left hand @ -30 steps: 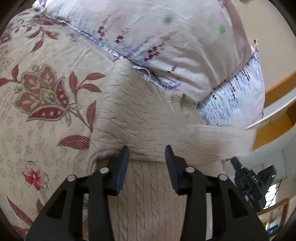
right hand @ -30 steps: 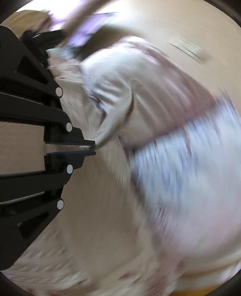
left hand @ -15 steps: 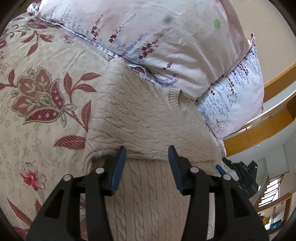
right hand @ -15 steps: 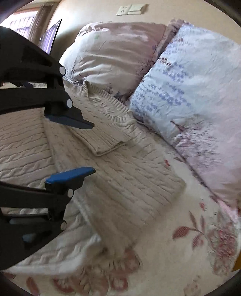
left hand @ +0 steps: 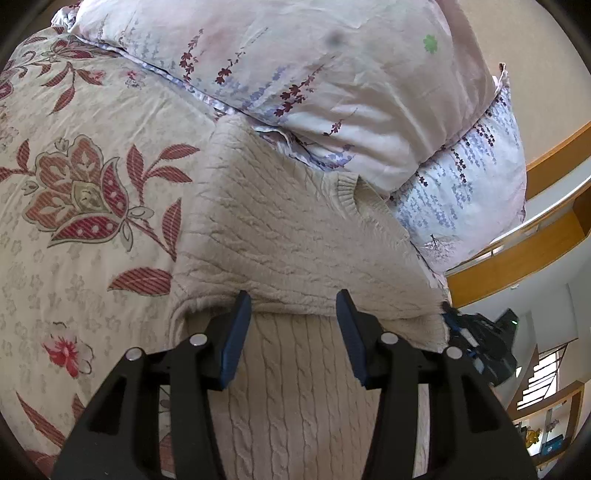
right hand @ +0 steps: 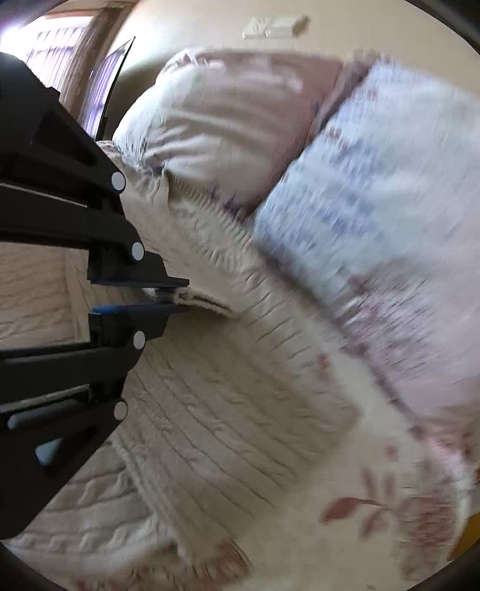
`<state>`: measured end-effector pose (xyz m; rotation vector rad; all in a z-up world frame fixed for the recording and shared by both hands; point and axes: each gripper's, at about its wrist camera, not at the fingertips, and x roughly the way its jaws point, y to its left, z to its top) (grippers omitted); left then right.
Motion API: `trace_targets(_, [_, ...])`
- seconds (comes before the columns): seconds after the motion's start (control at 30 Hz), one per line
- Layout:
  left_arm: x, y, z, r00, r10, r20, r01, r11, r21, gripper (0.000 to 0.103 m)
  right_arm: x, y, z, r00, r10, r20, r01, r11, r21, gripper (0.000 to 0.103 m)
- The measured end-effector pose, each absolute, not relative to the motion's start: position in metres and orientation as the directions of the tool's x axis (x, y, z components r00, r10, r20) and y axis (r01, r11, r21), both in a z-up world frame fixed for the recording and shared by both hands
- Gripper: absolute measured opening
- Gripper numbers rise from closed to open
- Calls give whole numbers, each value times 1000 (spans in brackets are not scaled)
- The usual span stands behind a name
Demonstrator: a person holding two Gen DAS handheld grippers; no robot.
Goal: Fold small clothes
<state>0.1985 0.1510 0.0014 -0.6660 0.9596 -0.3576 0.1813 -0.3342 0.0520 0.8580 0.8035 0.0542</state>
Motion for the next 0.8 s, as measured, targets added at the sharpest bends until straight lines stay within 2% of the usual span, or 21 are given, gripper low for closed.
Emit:
trace_targets(0.1, [197,151,0,532,-563,-633,-5,745,-667,48,162,-334,58,729,305,-612,269,694,667,7])
trace_targets(0.33, [193,151,-1,525,-566,-635,-5,744,-668,48,160,-339,25,630,241,-738,395,718,573,7])
trace_targets(0.43, [183,153,3,526,-567,-634,12,750,-661,48,161,-336,30,613,238,-753,374,753,542,10])
trace_targets(0.47, [176,155,7,526,-570,-631,29,753,-657,48,158,-336,35,614,240,-752,364,760,539,15])
trace_targets(0.5, [170,157,9,527,-572,-628,39,755,-655,48,152,-337,43,617,244,-748,340,775,533,27])
trace_targets(0.53, [162,160,12,528,-578,-622,53,754,-655,50,145,-337,49,626,253,-738,316,783,536,48])
trace_targets(0.6, [144,168,15,526,-593,-610,70,745,-663,54,124,-344,60,647,281,-709,254,797,548,69])
trace_targets(0.8, [85,191,12,506,-586,-633,72,760,-646,58,53,-371,65,626,323,-710,186,822,539,69])
